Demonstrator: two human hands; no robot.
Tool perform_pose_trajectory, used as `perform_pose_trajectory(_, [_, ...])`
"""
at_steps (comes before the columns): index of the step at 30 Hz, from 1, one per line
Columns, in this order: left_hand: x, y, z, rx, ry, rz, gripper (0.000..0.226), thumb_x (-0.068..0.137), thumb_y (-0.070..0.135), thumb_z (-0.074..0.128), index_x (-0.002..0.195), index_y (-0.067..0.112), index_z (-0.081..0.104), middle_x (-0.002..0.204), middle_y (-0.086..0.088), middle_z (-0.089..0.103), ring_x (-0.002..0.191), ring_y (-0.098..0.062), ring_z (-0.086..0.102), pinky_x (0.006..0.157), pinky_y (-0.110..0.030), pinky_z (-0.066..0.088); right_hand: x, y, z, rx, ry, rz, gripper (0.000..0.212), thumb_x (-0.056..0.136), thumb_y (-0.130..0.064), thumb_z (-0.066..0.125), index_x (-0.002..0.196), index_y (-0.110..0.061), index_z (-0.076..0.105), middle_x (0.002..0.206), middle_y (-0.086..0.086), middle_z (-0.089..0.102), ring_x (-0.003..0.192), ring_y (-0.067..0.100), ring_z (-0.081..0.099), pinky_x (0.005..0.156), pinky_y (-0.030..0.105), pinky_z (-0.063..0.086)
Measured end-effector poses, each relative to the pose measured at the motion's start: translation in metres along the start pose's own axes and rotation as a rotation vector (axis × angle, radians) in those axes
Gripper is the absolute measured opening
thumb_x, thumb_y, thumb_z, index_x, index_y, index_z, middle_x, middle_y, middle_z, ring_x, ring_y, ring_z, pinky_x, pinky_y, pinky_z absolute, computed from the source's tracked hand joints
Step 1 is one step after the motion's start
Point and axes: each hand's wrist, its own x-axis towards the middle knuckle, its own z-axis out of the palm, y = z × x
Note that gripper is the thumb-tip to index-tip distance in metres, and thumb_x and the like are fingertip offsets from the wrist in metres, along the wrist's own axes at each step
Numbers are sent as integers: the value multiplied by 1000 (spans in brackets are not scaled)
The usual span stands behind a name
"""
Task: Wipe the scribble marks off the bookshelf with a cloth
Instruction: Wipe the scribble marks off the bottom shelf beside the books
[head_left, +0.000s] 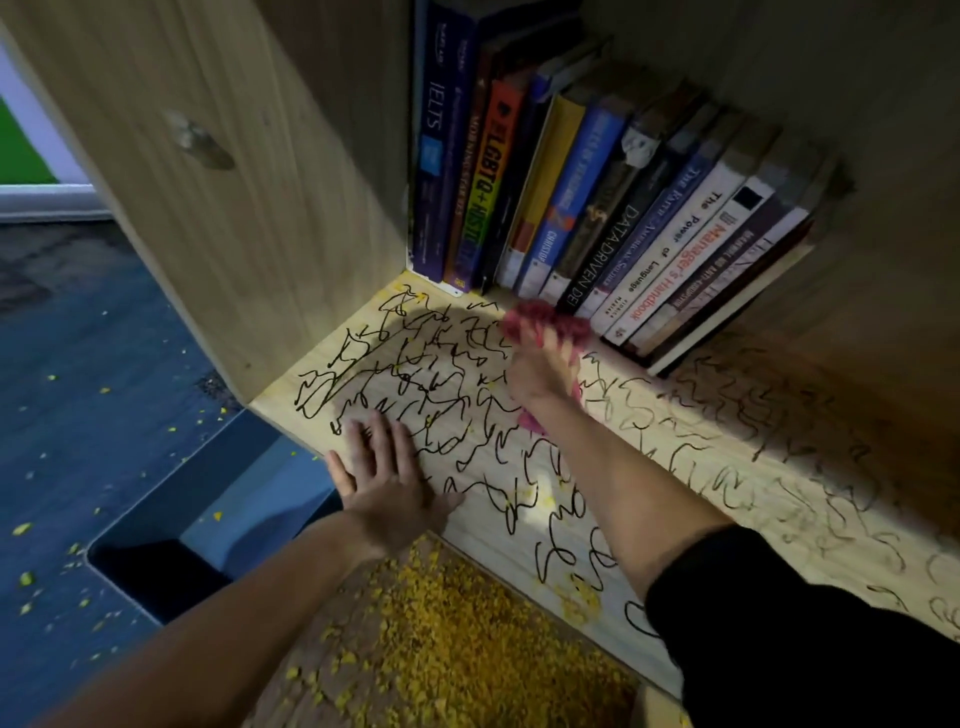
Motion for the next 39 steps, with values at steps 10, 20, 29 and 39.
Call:
perform_pose_trajectory(10, [-5,0,-4,-42,-2,37,105,88,71,27,143,2,-30,141,-21,-45,126,-41,-43,104,-59,-21,-99,56,-36,132,-368,-674,50,88,14,47,125,-17,60,138,5,48,126,13,46,111,31,36])
perform_pose_trajectory(20, [-6,4,-4,-28,-5,-21,104,88,71,30,145,4,-27,146,-19,-41,134,-40,-37,107,-56,-20,-78,108,-31,-88,-71,-202,64,96,-1,42,143,-40,26,157,-8,17,147,17,11,118,43,19])
perform_pose_trajectory(29, [-8,2,-4,-57,-2,5,109,84,75,29,145,3,-26,146,-21,-41,133,-40,-38,108,-57,-18,-179,75,-51,131,-420,-458,64,89,16,36,139,-23,42,145,-13,31,134,-3,19,116,23,17])
perform_pose_trajectory(39, [-8,1,-3,-47,7,13,106,86,74,28,146,4,-25,146,-22,-40,134,-41,-36,107,-57,-18,-212,142,-38,107,252,200,56,91,7,47,139,-21,42,147,-8,24,143,19,20,118,39,13])
